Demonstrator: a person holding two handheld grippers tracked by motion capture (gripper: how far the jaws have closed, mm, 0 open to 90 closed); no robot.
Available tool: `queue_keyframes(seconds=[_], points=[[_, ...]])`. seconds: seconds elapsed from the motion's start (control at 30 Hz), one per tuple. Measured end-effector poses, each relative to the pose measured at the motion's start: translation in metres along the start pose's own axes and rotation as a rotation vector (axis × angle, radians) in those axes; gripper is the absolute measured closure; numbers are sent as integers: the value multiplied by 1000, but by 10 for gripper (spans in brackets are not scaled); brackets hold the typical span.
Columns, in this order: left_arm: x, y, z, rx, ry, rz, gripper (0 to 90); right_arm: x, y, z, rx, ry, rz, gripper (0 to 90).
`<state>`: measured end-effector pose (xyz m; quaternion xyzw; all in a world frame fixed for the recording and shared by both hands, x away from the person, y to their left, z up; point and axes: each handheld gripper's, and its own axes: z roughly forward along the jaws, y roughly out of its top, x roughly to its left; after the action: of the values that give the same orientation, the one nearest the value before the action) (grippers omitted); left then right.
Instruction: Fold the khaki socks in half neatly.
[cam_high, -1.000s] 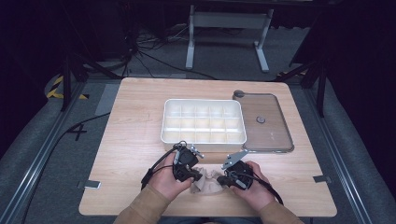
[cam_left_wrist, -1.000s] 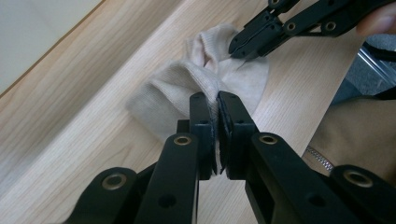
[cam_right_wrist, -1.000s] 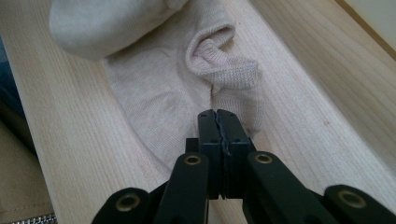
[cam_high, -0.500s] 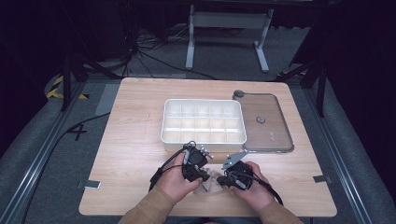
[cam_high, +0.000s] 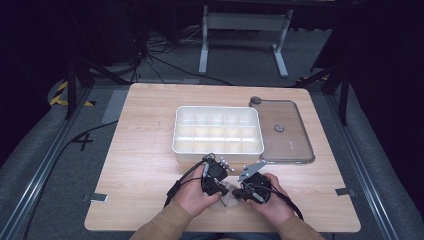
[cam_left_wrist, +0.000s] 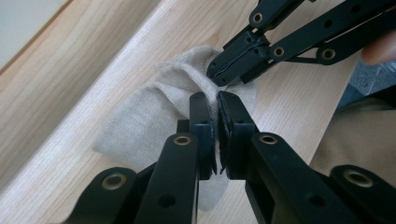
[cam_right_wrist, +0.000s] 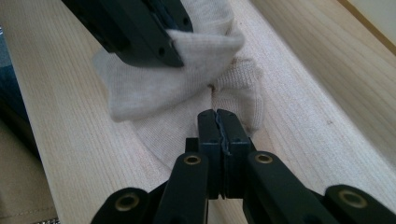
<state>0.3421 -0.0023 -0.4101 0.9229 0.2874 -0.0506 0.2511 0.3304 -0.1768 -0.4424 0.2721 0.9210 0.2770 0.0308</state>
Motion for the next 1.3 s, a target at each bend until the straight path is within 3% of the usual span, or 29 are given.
queue_keyframes(seconds=[0.2, 0.33, 0.57, 0.7, 0.87, 1.13, 1.3], points=[[-4, 0, -1, -21, 26, 5, 849, 0, 0, 0, -1, 0, -4, 896], [-16, 3, -8, -32, 61, 62, 848, 0, 0, 0, 0, 1, 1, 896], [-5, 0, 0, -27, 34, 11, 842, 1, 0, 0, -2, -2, -8, 894], [-4, 0, -2, -47, -8, 15, 759, 0, 0, -2, 2, 1, 1, 874], [-3, -4, -10, -67, -29, 13, 690, -1, -1, -13, -26, -1, -5, 873], [5, -15, -34, -108, -12, -14, 679, 4, 9, -43, -115, -18, -22, 884], [13, -24, -44, -124, -2, -43, 705, 16, 21, -48, -147, 1, -65, 885]])
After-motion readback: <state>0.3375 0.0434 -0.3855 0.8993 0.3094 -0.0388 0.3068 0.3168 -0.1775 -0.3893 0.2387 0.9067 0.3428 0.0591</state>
